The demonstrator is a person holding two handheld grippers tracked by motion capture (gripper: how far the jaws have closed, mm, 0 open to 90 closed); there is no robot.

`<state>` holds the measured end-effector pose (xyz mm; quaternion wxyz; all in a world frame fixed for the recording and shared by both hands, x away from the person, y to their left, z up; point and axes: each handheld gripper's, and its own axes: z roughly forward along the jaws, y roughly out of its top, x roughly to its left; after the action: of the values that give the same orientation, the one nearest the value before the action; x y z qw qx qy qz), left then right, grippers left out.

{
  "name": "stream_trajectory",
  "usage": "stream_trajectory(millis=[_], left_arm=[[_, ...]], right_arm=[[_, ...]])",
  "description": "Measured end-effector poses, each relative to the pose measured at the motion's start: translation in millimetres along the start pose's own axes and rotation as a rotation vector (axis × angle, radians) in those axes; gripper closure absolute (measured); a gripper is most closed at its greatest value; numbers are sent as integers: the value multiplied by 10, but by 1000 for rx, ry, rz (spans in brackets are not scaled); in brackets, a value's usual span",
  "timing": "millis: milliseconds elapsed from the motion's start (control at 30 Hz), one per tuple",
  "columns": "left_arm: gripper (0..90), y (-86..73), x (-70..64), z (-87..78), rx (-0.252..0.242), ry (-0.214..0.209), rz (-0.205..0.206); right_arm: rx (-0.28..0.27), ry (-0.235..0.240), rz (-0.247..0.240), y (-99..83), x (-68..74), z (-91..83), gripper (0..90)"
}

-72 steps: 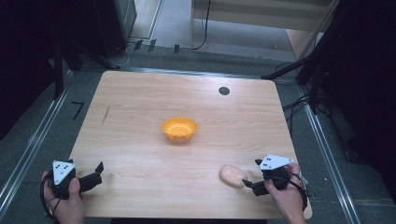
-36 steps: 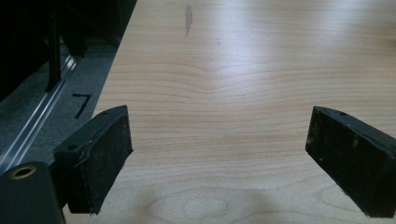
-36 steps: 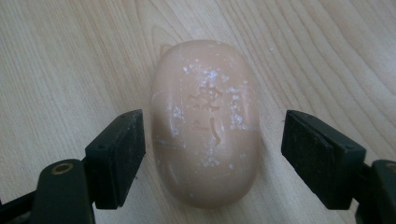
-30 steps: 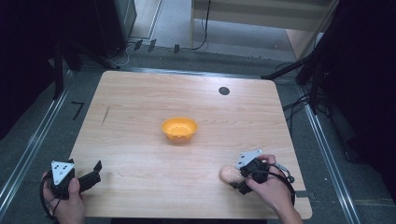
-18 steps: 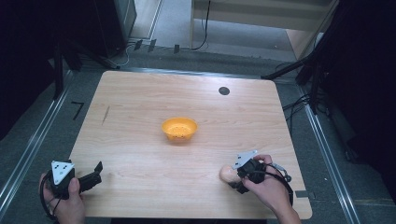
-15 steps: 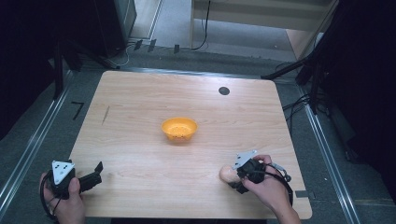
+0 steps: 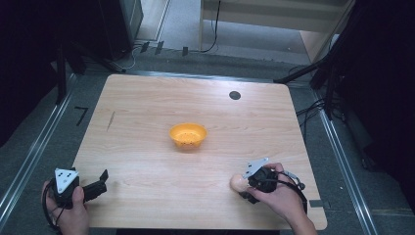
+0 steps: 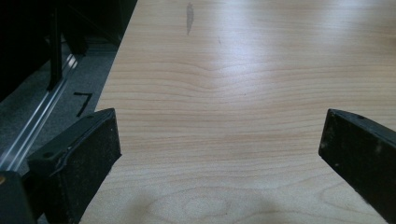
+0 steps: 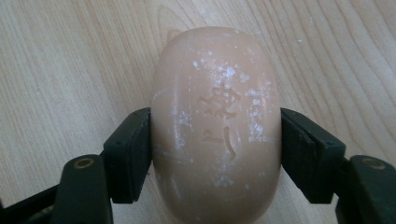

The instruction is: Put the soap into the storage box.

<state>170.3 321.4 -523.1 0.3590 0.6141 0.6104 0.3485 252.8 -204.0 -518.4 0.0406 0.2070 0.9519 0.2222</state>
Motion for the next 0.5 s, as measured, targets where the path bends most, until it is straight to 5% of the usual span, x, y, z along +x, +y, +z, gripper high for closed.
stream_trajectory(millis=[500], left_arm=[[0, 2, -2, 4, 4, 0, 4]], right_arm=[[30, 11, -19, 38, 4, -9, 336]])
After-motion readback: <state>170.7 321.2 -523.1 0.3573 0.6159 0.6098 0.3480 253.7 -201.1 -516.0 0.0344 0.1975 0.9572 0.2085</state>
